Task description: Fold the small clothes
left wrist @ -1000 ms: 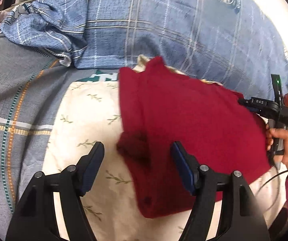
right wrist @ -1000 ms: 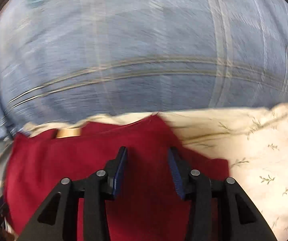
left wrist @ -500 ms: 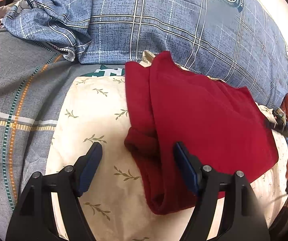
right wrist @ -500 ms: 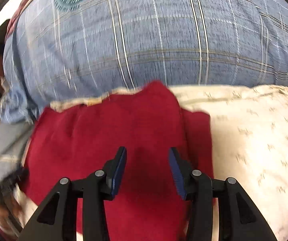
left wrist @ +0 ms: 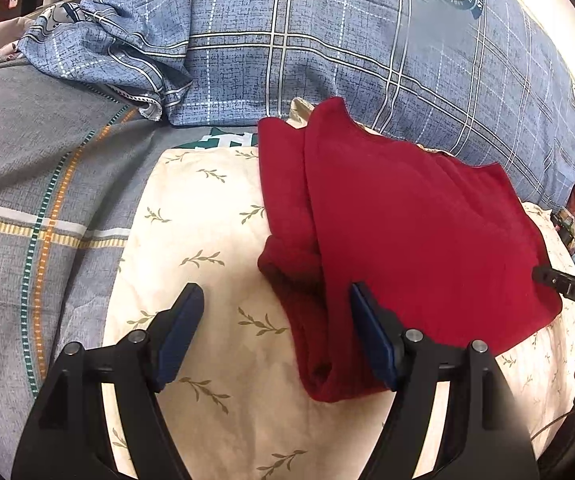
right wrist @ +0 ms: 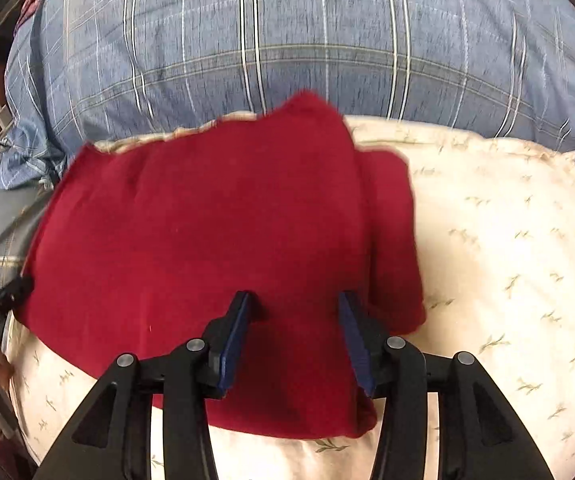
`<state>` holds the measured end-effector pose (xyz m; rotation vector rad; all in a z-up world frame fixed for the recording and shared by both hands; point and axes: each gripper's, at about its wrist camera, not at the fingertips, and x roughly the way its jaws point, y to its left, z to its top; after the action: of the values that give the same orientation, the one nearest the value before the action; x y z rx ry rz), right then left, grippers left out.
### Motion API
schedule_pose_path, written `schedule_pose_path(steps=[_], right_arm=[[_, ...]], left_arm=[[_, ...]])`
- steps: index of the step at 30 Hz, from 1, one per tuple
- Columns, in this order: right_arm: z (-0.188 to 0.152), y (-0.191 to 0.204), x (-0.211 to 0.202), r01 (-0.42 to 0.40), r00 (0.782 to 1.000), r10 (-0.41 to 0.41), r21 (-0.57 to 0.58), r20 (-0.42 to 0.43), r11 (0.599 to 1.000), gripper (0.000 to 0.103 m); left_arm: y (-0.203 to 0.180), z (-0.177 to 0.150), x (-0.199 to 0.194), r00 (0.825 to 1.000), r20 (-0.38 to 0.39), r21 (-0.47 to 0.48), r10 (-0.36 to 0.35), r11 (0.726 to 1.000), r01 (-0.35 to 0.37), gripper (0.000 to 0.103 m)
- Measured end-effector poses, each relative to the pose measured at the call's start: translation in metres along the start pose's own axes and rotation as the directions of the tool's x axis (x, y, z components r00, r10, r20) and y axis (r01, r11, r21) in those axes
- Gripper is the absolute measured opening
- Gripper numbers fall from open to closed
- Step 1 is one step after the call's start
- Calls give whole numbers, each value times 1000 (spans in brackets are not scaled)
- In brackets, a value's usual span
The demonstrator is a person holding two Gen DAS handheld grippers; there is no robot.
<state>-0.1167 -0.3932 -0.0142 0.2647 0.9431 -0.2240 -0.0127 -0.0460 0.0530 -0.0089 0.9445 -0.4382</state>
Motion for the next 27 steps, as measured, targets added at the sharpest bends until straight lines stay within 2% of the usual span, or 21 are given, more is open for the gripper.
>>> schedule_pose_path(steps=[2,4,9,10,11,12,14,17,18,19,20,22,27], right_arm=[[2,8,-6,24,1000,-24,-10,4,1000,50],[7,17,-10,5,1000,-5,4,7,1000,52],[20,65,-20,-136,990,137,-53,30,989,58],[23,76,-16,-152,988,154,-70,20,986,58],[33,104,-3,-183,983,185,-115,3,976,58],[33,104,-3,-183,983,185,-115,3,976,58],[42,133,10,-199,980,201,-157,-6,967,58],[55,173,34,-230,973,226,-195,-43,953,58],[64,198,51,-220,975,211,-233,-62,947,58],[64,198,51,-220,975,211,-233,-62,947,60],[72,220,67,-186,982,175,-271,-65,944,64],[75,225,71,-179,984,170,-282,-59,943,69],[90,264,90,-139,990,120,-357,-73,924,72]], left_arm=[[1,-1,-1,1000,-1,-2,-1,1000,1,74],[2,-1,-1,1000,-2,-5,-5,1000,5,74],[3,-1,-1,1000,-2,-6,-14,1000,14,74],[4,-1,-1,1000,-2,-8,-17,1000,17,74],[4,-1,-1,1000,-3,-11,-19,1000,19,76],[4,-1,-1,1000,-4,-14,-18,1000,18,77],[6,-1,1,1000,-7,-21,-13,1000,13,83],[9,0,4,999,-20,-28,-28,999,27,83],[9,0,5,999,-21,-28,-30,999,30,84],[9,0,6,999,-23,-27,-32,999,31,85],[9,1,7,999,-25,-24,-33,999,33,85],[10,2,10,999,-34,-26,-40,999,39,88],[21,5,15,995,-61,-87,-73,994,67,99]])
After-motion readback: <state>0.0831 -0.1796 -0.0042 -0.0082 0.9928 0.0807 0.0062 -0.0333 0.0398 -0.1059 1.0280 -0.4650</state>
